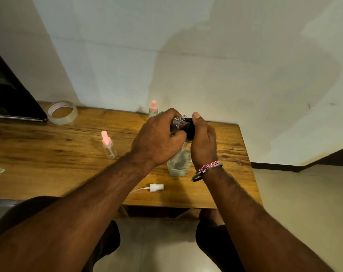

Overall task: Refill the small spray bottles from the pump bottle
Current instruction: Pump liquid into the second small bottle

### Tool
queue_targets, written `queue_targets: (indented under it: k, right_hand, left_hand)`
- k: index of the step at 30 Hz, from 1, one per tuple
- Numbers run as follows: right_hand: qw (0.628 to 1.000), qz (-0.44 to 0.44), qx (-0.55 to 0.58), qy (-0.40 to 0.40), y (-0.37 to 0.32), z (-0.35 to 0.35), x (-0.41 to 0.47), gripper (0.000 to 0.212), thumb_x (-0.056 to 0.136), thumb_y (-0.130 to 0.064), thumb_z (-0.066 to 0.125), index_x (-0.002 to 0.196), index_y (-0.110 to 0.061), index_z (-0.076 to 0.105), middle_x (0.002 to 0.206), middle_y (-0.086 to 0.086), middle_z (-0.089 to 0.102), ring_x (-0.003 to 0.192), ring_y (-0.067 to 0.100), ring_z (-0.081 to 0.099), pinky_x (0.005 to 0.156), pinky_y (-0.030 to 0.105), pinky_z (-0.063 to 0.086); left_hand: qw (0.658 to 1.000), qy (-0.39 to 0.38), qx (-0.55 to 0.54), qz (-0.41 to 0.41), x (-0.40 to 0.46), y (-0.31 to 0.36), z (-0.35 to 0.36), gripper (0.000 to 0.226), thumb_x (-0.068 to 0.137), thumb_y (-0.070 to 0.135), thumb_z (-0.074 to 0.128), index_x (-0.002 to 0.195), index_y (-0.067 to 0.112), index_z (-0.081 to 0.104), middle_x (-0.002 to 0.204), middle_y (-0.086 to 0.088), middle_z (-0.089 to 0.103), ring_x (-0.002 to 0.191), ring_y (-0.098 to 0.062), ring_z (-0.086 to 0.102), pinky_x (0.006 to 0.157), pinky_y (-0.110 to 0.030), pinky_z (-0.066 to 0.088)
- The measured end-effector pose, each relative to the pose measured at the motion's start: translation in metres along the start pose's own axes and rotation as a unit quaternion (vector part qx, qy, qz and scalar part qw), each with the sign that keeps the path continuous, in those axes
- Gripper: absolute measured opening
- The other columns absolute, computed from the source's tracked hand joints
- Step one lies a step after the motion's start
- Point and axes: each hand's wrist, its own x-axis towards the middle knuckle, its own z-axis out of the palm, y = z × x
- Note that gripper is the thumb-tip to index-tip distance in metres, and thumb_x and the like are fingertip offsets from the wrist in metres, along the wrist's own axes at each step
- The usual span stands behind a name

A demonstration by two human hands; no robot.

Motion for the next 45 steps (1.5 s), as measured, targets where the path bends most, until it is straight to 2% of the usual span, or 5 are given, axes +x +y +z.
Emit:
queue_targets:
  k: [6, 28, 32, 38, 45]
  right_hand:
    - [1.000, -0.008, 0.011, -0.028, 0.0028, 0.0028, -0.0030, 0.070, 0.095, -0.063, 0.041, 0.100, -0.002, 0.076, 0.096, 0.014, 0.077, 0.093, 0.019, 0.074, 0.074, 0.019, 0.055]
    - [1.000, 0.019, 0.020, 0.004, -0.0032, 0.0004, 0.0003, 0.040, 0.108, -0.018, 0.046, 0.074, -0.024, 0.067, 0.064, -0.022, 0.070, 0.065, -0.010, 0.063, 0.062, 0.011, 0.049]
    - [1.000, 0.009, 0.014, 0.008, -0.0025, 0.0012, 0.0004, 0.041, 0.104, -0.029, 0.050, 0.070, -0.025, 0.073, 0.069, -0.016, 0.072, 0.069, -0.006, 0.065, 0.064, 0.014, 0.051]
    - [0.999, 0.010, 0.031, -0.021, 0.0023, 0.0031, -0.0024, 0.059, 0.098, -0.048, 0.043, 0.102, 0.001, 0.075, 0.093, 0.012, 0.078, 0.086, 0.011, 0.074, 0.070, 0.016, 0.054]
    - [0.999, 0.005, 0.025, -0.034, 0.0010, 0.0035, -0.0015, 0.065, 0.098, -0.054, 0.041, 0.100, 0.002, 0.076, 0.095, 0.016, 0.078, 0.089, 0.016, 0.075, 0.070, 0.017, 0.054]
  left_hand:
    - [1.000, 0.015, -0.011, 0.012, 0.0019, -0.0004, -0.0032, 0.022, 0.089, 0.026, 0.065, 0.110, 0.021, 0.064, 0.093, 0.004, 0.070, 0.080, -0.013, 0.066, 0.064, -0.027, 0.050]
    - [1.000, 0.006, 0.000, 0.015, -0.0001, -0.0027, -0.0002, 0.036, 0.081, 0.034, 0.060, 0.114, 0.022, 0.064, 0.096, 0.005, 0.069, 0.083, -0.013, 0.065, 0.070, -0.033, 0.056]
    - [1.000, 0.004, -0.001, 0.016, -0.0003, -0.0033, 0.0001, 0.037, 0.080, 0.034, 0.060, 0.115, 0.022, 0.064, 0.097, 0.005, 0.069, 0.085, -0.013, 0.065, 0.071, -0.034, 0.057]
    - [1.000, 0.009, -0.028, 0.010, -0.0006, -0.0007, -0.0006, 0.032, 0.081, 0.033, 0.061, 0.111, 0.021, 0.062, 0.093, 0.004, 0.069, 0.081, -0.015, 0.067, 0.068, -0.036, 0.057]
    - [0.999, 0.011, -0.031, 0.003, -0.0002, -0.0015, -0.0027, 0.031, 0.081, 0.033, 0.061, 0.110, 0.021, 0.062, 0.093, 0.005, 0.070, 0.081, -0.015, 0.067, 0.069, -0.040, 0.059]
